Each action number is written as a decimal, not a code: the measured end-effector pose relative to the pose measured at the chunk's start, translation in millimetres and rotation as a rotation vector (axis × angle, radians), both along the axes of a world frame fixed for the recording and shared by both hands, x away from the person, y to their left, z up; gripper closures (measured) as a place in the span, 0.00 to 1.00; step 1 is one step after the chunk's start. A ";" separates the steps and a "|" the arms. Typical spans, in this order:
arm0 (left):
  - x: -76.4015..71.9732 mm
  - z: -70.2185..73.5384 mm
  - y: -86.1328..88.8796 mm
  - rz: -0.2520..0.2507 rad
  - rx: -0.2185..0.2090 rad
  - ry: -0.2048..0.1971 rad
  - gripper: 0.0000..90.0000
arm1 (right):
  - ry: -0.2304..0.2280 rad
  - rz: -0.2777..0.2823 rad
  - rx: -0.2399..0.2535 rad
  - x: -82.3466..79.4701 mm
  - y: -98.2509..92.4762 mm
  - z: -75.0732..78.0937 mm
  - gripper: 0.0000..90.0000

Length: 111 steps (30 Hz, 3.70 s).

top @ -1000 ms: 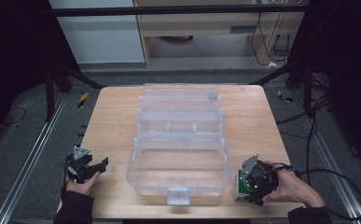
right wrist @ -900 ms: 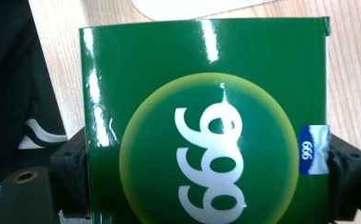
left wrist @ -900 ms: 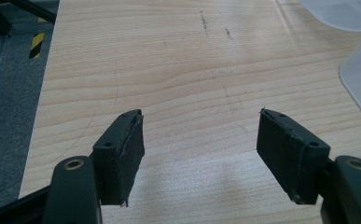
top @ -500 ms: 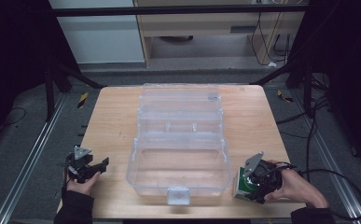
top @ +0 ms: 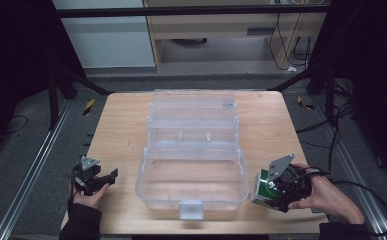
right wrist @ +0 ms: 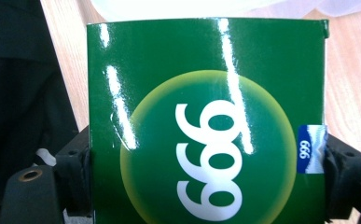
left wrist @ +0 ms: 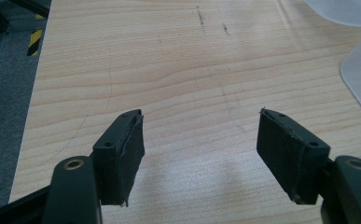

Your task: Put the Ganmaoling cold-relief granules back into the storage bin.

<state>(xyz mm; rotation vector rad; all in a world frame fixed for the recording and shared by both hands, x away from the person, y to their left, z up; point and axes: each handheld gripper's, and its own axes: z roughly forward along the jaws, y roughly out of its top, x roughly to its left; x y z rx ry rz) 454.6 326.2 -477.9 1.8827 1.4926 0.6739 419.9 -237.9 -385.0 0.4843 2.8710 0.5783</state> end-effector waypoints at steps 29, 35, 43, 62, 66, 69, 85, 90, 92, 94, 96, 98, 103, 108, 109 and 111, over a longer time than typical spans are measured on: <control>-0.4 -1.6 0.7 -0.004 0.000 0.005 0.35 | -0.090 0.060 0.040 2.1 28.5 78.2 0.18; 0.4 -2.1 0.3 -0.007 0.001 0.006 0.35 | -0.090 0.076 0.049 8.2 40.9 79.9 0.18; 0.1 -1.8 0.3 -0.005 0.001 0.005 0.36 | -0.094 0.109 0.067 17.5 62.3 77.6 0.18; -0.1 -1.2 0.7 -0.006 0.001 0.002 0.36 | -0.070 0.156 0.063 31.7 97.6 60.5 0.18; -0.1 -1.4 0.8 -0.007 0.001 0.002 0.36 | -0.060 0.164 0.047 31.1 102.9 55.3 0.18; -0.2 -1.2 1.1 -0.006 0.001 0.001 0.36 | -0.061 0.167 0.037 32.0 105.8 51.7 0.18; -0.4 -1.1 0.8 -0.004 0.003 0.000 0.36 | -0.030 0.157 0.033 36.0 107.3 21.7 0.18; -0.3 -1.2 0.7 -0.006 0.004 0.000 0.36 | -0.030 0.164 0.021 36.4 111.4 16.3 0.18; -0.5 -1.1 1.3 -0.005 0.003 0.000 0.37 | -0.032 0.164 0.017 36.6 113.2 13.8 0.18; -0.7 -1.0 1.4 -0.004 0.003 -0.001 0.37 | -0.028 0.166 0.006 36.8 115.1 11.3 0.18; -0.9 -0.8 1.2 -0.006 0.004 -0.003 0.37 | -0.023 0.174 -0.004 36.8 117.1 8.5 0.18; -0.9 -0.8 1.1 -0.005 0.003 -0.003 0.37 | -0.020 0.181 -0.013 37.1 118.5 6.2 0.18; -1.0 -0.7 1.2 -0.006 0.004 -0.003 0.37 | -0.005 0.178 -0.030 38.5 119.8 0.3 0.18; -0.4 -1.1 0.5 -0.007 0.007 0.000 0.37 | 0.008 0.175 -0.024 40.0 117.0 -8.9 0.17; -0.4 -1.0 0.5 -0.008 0.007 -0.001 0.37 | 0.008 0.181 -0.031 40.2 117.7 -10.1 0.17; -0.7 -0.8 0.7 -0.007 0.004 -0.003 0.37 | 0.011 0.185 -0.040 41.6 119.0 -12.5 0.17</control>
